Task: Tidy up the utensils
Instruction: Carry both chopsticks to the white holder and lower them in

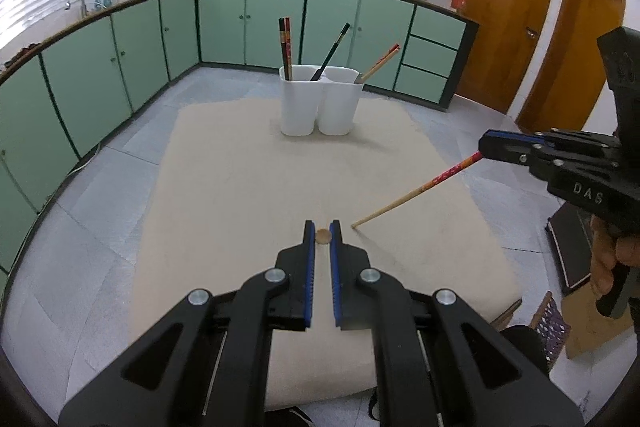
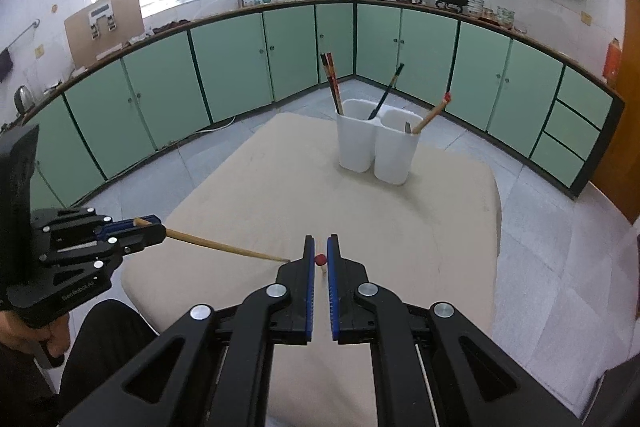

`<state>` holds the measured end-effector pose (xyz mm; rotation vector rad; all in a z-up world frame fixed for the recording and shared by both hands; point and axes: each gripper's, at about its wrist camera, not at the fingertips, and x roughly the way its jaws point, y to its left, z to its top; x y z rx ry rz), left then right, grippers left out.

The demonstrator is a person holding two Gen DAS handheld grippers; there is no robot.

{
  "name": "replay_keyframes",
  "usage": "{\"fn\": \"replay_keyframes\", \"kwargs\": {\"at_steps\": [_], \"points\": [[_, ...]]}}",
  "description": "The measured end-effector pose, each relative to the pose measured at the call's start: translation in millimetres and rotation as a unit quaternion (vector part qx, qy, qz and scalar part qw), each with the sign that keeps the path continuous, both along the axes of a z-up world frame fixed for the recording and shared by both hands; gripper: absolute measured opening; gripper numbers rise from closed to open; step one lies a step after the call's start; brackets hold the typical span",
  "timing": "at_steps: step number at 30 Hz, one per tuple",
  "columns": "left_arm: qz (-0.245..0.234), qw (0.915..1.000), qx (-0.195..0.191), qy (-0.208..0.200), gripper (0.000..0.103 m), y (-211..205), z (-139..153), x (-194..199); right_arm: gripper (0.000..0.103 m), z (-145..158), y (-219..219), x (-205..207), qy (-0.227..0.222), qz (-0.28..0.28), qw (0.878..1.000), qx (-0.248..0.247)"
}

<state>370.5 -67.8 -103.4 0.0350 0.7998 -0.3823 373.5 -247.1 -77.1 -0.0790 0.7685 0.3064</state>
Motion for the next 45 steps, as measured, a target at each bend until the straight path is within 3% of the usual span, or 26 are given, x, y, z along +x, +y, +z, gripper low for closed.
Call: {"fn": "replay_keyframes", "kwargs": {"at_steps": [14, 27, 31, 40, 45], "points": [[-0.040, 0.9973, 0.015, 0.060, 0.006, -7, 22, 76, 0.006, 17, 0, 70, 0.061, 0.016, 0.998, -0.004], [-0.054, 0.9971, 0.021, 0.048, 0.006, -17, 49, 102, 0.006, 37, 0, 87, 0.063, 0.004, 0.998, -0.015], [-0.052, 0.9976, 0.017, 0.042, 0.006, -17, 66, 116, 0.006, 61, -5, 97, 0.061, -0.002, 0.998, -0.020], [-0.040, 0.9991, 0.010, -0.004, 0.006, -32, 142, 166, 0.006, 149, -14, 141, 0.033, -0.031, 0.999, -0.024], [-0.027, 0.9994, -0.002, -0.023, 0.006, -45, 176, 200, 0.006, 183, -16, 172, 0.022, -0.051, 0.998, -0.017]]}}
